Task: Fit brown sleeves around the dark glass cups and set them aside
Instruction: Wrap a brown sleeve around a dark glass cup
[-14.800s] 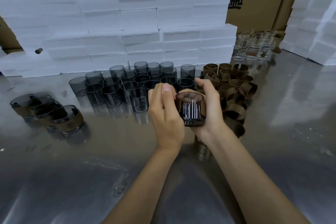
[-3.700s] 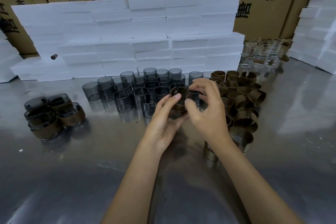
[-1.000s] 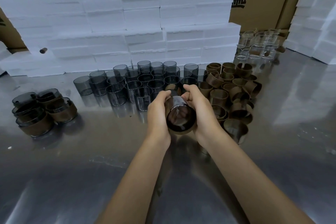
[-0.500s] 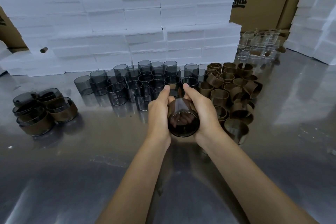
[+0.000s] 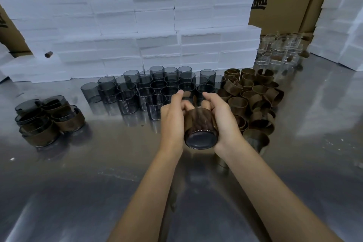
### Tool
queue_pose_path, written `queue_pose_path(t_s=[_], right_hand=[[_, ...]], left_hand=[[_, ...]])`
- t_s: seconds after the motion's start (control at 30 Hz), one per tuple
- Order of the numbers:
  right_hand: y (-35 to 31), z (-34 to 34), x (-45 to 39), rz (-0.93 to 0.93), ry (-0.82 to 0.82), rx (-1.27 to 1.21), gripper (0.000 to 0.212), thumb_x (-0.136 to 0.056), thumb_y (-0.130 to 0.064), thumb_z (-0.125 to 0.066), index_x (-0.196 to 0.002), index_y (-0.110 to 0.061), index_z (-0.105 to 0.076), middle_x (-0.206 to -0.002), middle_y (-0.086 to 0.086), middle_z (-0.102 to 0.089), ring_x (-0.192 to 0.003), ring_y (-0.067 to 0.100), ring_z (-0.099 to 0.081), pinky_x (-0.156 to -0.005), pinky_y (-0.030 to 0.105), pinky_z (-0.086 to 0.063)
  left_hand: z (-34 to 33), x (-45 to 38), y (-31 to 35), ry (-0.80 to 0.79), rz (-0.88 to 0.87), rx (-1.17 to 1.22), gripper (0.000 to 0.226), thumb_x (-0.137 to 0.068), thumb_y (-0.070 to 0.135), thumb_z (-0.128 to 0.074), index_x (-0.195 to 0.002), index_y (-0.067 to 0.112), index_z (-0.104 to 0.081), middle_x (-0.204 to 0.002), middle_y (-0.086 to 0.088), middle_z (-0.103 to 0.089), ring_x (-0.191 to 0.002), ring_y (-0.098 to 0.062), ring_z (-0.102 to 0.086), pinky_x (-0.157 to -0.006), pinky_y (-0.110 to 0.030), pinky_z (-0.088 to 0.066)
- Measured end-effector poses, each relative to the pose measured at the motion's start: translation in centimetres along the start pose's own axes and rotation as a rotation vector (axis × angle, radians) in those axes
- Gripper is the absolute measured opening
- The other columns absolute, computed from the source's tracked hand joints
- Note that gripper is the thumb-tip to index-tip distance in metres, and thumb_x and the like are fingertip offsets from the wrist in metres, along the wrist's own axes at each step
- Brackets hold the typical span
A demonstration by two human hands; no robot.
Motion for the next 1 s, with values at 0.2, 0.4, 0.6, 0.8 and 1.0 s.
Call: queue_pose_path(t_s=[0.2,0.4,0.6,0.8,1.0], right_hand=[[-0.3,0.0,0.0,0.057,-0.010,0.035,0.050,-0.089,-0.036,-0.067,-0.045,-0.025,-0.047,-0.051,-0.008,-0.039,-0.049,0.011,-0.043,-0.062,0.032,-0.041],[-0.9,-0.4,0.4,0.104,-0.023,0.106,0.055,-0.094,-0.032,-0.062,-0.044,-0.026,-0.040,-0.048,-0.007,-0.034,-0.045,0.011,-0.035,-0.056,0.029,-0.034],[-1.1,-0.7,0.8,0.124,-0.017,0.125,0.055,-0.096,-0.025,-0.058,-0.046,-0.026,-0.035,-0.048,-0.006,-0.028,-0.046,0.012,-0.028,-0.054,0.031,-0.027],[-1.3,-0.8,0.8,0.145,-0.022,0.146,0.056,-0.096,-0.024,-0.057,-0.046,-0.026,-0.034,-0.047,-0.006,-0.027,-0.046,0.012,-0.026,-0.052,0.031,-0.027],[-1.6,-0.5,0.4,0.157,-0.061,0.186,0.046,-0.097,-0.034,-0.055,-0.054,-0.020,-0.051,-0.058,-0.003,-0.046,-0.055,0.013,-0.045,-0.061,0.031,-0.041]], left_hand=[[-0.3,0.0,-0.9,-0.030,0.131,0.149,0.068,-0.103,0.035,-0.047,-0.036,0.019,-0.048,-0.042,0.004,-0.044,-0.043,-0.012,-0.040,-0.056,-0.027,-0.038],[0.0,0.3,-0.5,0.023,0.084,0.049,0.060,-0.101,0.035,-0.053,-0.047,0.015,-0.041,-0.043,0.001,-0.034,-0.044,-0.012,-0.036,-0.048,-0.022,-0.037],[-0.2,0.6,-0.2,0.047,0.080,0.035,0.062,-0.102,0.036,-0.055,-0.043,0.021,-0.039,-0.047,0.002,-0.033,-0.047,-0.012,-0.036,-0.047,-0.020,-0.036],[-0.1,0.4,-0.1,0.047,0.059,0.022,0.064,-0.102,0.036,-0.054,-0.042,0.022,-0.039,-0.046,0.003,-0.033,-0.047,-0.012,-0.036,-0.046,-0.020,-0.036],[0.2,0.6,1.8,0.105,-0.207,-0.069,0.070,-0.107,0.038,-0.049,-0.039,0.024,-0.048,-0.042,0.010,-0.042,-0.041,-0.002,-0.042,-0.049,-0.013,-0.038]])
Point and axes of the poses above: each hand's wrist, its own x-axis away from the middle knuckle, its own z-axis out of the back of the hand, y = z × x, the point moved 6 cm from there along -x, towards the middle knuckle
